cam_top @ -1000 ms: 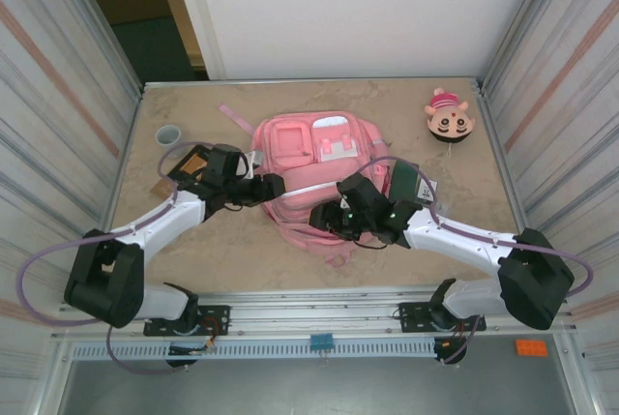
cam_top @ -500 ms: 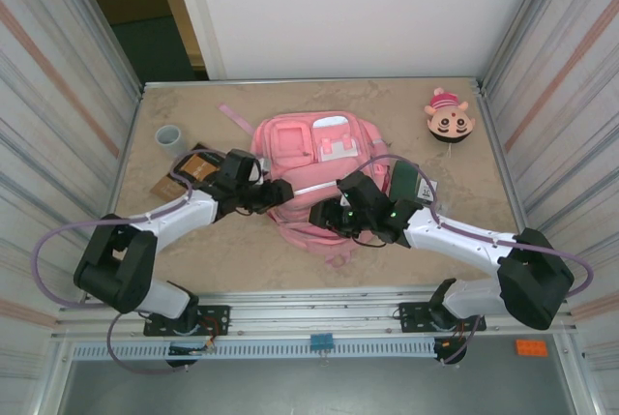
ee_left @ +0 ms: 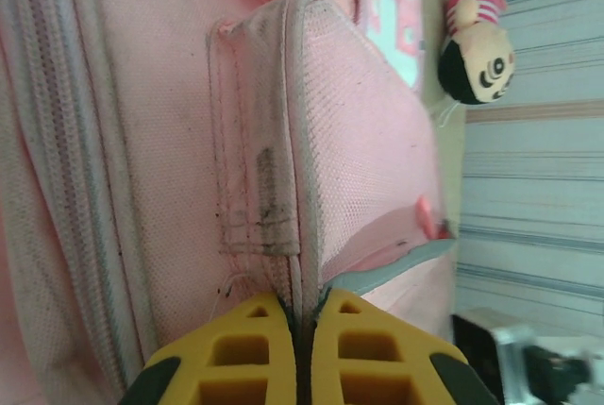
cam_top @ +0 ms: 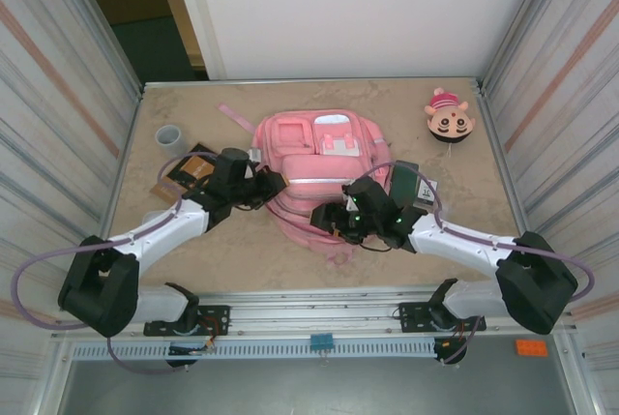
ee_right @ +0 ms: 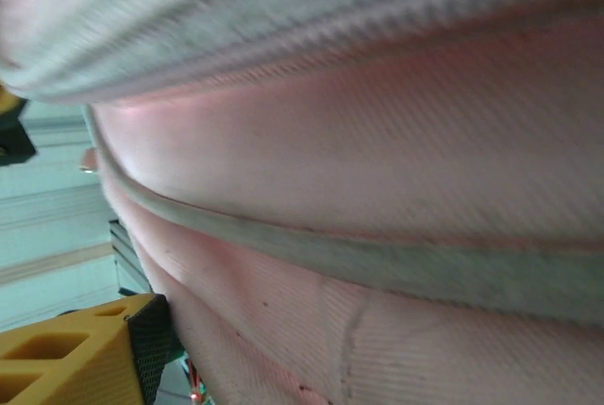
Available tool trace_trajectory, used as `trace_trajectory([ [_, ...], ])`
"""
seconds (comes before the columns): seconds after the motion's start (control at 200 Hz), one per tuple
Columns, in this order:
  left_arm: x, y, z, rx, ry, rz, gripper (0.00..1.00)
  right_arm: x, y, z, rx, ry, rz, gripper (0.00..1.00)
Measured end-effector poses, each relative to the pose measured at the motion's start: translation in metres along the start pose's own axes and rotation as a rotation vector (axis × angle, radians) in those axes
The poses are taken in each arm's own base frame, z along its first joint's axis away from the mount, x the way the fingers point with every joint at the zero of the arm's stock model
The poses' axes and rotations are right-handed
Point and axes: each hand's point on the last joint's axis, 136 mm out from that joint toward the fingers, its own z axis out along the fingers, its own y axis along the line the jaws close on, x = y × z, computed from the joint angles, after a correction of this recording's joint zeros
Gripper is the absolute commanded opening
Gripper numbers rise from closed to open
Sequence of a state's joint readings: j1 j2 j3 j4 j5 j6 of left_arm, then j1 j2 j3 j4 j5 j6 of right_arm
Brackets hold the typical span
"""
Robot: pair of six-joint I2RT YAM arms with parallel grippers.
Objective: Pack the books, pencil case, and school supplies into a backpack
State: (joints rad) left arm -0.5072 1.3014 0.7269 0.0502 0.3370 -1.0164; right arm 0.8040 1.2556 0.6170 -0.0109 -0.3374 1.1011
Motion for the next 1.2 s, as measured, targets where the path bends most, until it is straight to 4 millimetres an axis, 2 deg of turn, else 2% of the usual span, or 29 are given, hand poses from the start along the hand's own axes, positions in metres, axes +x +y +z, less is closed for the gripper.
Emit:
trace_trajectory([
  [0.165, -0.005, -0.001, 0.000, -0.001, -0.020, -0.009, 0.00, 0.015, 0.002, -0.011, -0.035, 0.053, 0.020, 0.76],
  [0.356, -0.005, 0.011, 0.009, -0.045, -0.012, 0.004, 0.00, 0.023, 0.019, -0.042, -0.094, 0.067, 0.008, 0.75],
  [0.476, 0.002, 0.025, 0.017, -0.091, 0.004, 0.024, 0.00, 0.011, 0.042, -0.063, -0.110, 0.027, -0.036, 0.74],
  [0.551, 0.010, 0.040, 0.023, -0.122, 0.013, 0.033, 0.00, -0.008, 0.056, -0.074, -0.123, -0.040, -0.070, 0.71],
  [0.616, 0.017, 0.055, 0.029, -0.152, 0.024, 0.037, 0.00, -0.024, 0.058, -0.075, -0.127, -0.100, -0.075, 0.68],
  [0.687, 0.021, 0.068, 0.036, -0.180, 0.034, 0.043, 0.00, -0.040, 0.052, -0.064, -0.112, -0.149, -0.066, 0.64],
  [0.742, 0.023, 0.072, 0.041, -0.186, 0.040, 0.048, 0.00, -0.051, 0.040, -0.049, -0.077, -0.176, -0.049, 0.61],
  [0.827, 0.025, 0.075, 0.045, -0.191, 0.047, 0.057, 0.00, -0.064, 0.009, -0.021, 0.032, -0.198, -0.015, 0.58],
  [0.922, 0.026, 0.077, 0.048, -0.195, 0.052, 0.070, 0.00, -0.071, -0.025, -0.001, 0.155, -0.222, 0.016, 0.58],
  [1.022, 0.022, 0.075, 0.053, -0.196, 0.048, 0.084, 0.01, -0.076, -0.043, 0.007, 0.207, -0.253, 0.025, 0.57],
  [1.198, 0.014, 0.067, 0.067, -0.188, 0.056, 0.117, 0.12, -0.092, -0.052, 0.004, 0.232, -0.329, 0.032, 0.61],
])
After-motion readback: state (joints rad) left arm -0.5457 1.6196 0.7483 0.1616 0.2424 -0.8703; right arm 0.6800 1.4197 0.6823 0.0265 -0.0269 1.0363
